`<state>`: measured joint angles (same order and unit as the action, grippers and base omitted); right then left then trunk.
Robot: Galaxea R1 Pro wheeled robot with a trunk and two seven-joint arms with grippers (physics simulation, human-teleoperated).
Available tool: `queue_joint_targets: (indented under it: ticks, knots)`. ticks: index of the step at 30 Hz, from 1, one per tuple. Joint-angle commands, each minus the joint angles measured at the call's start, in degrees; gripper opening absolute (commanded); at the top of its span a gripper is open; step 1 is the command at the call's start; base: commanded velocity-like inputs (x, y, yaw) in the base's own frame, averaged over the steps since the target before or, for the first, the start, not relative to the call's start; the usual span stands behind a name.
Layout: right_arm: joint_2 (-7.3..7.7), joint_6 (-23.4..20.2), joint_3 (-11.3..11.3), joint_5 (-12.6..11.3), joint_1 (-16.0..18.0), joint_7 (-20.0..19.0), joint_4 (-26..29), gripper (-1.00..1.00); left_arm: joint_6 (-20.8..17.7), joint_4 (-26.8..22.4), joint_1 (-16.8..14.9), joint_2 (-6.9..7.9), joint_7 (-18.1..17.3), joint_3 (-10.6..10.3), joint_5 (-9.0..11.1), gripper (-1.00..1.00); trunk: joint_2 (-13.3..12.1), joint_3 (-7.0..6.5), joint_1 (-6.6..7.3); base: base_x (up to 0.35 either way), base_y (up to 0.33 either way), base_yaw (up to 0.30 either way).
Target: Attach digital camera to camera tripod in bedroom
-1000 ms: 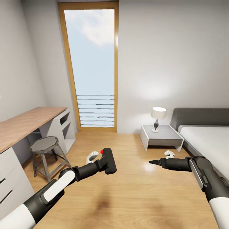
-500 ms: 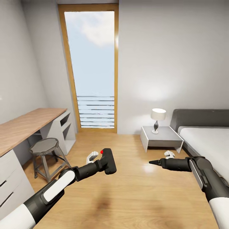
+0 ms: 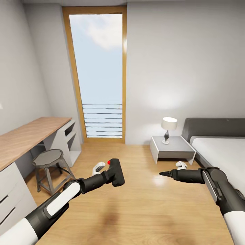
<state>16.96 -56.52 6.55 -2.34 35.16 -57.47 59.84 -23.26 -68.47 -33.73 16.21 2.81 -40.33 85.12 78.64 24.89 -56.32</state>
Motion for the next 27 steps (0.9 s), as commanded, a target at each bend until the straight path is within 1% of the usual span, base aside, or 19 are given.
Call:
queue_joint_targets:
  ticks: [1, 27]
  knots:
    - [0.00, -0.4, 0.0, -0.2, 0.0, 0.0, 0.0, 1.00, 0.0, -0.1, -0.1, 0.05, 0.3, -0.1, 0.5, -1.00, -0.4, -0.12, 0.23, 0.000, 0.000, 0.000]
    - [0.00, -0.4, 0.0, -0.3, 0.0, 0.0, 0.0, 1.00, -0.1, 0.0, 0.0, 0.05, 0.3, -0.1, 0.5, -1.00, -10.8, -4.79, 5.94, 0.000, 0.000, 0.000]
